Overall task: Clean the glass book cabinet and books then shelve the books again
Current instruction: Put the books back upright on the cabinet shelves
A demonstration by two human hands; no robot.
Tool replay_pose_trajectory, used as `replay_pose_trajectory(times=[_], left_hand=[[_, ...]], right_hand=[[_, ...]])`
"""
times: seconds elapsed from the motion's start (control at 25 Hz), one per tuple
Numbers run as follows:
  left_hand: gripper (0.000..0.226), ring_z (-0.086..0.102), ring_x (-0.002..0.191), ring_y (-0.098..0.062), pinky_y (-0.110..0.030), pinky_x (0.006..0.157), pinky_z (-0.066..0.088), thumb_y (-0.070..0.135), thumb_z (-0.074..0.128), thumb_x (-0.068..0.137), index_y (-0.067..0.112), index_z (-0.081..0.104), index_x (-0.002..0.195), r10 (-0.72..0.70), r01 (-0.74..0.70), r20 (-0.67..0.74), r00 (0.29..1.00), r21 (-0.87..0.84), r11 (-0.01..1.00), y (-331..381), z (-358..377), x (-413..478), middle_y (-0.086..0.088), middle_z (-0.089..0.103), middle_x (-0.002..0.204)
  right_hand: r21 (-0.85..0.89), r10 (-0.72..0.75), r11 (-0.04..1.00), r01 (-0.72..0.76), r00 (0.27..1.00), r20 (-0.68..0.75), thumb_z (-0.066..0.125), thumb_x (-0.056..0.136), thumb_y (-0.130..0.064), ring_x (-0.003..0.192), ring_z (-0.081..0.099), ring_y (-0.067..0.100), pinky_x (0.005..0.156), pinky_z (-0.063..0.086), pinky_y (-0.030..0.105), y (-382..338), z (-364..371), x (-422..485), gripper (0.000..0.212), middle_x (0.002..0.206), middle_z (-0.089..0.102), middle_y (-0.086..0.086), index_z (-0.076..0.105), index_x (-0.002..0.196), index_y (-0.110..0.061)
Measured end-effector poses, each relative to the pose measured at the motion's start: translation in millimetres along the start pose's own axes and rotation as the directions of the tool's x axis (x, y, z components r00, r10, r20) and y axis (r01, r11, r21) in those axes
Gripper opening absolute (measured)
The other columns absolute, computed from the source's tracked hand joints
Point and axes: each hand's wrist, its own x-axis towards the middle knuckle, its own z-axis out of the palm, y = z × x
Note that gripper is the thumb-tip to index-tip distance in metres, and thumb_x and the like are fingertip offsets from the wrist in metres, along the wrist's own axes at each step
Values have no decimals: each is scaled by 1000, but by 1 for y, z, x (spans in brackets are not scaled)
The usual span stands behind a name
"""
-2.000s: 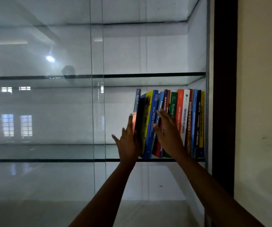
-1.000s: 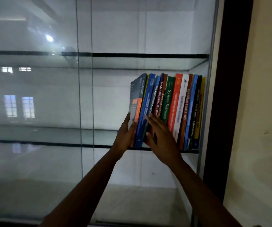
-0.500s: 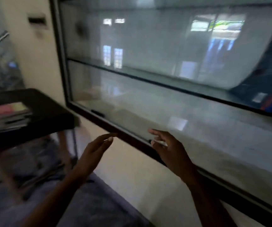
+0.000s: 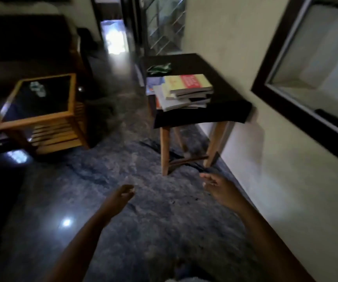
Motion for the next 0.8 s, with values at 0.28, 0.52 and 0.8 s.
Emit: replay_pose_trajectory(times=[0.28, 0.52, 0.8], left_hand=[[32, 56, 100, -21, -28, 66, 43, 18, 45, 99, 2, 56, 124, -423, 405, -125, 897, -147, 902, -92, -91, 89, -7, 58, 112], [27, 56, 90, -18, -20, 55, 37, 23, 45, 99, 8, 57, 119, -483, 447, -120, 868, -236, 863, -66, -188, 220, -6, 59, 110], [21, 58, 89, -16, -13, 65, 44, 16, 45, 98, 14, 57, 116, -251, 244, -39, 967, -135, 960, -6, -271, 425, -5, 60, 109]], right_hand=[[-113, 104, 990, -79, 965, 239, 51, 95, -15, 122, 50, 18, 91, 37, 20, -31, 92, 172, 35, 133, 51, 0, 51, 130, -13], [-253, -99, 948, 193, 935, 342, 52, 93, -11, 110, 56, 16, 80, 42, 23, -149, 103, 355, 33, 125, 58, 9, 54, 127, -13], [-253, -299, 932, 258, 944, -141, 58, 89, -6, 90, 57, 14, 74, 35, 4, -256, 79, 529, 29, 108, 62, 10, 63, 117, -9]])
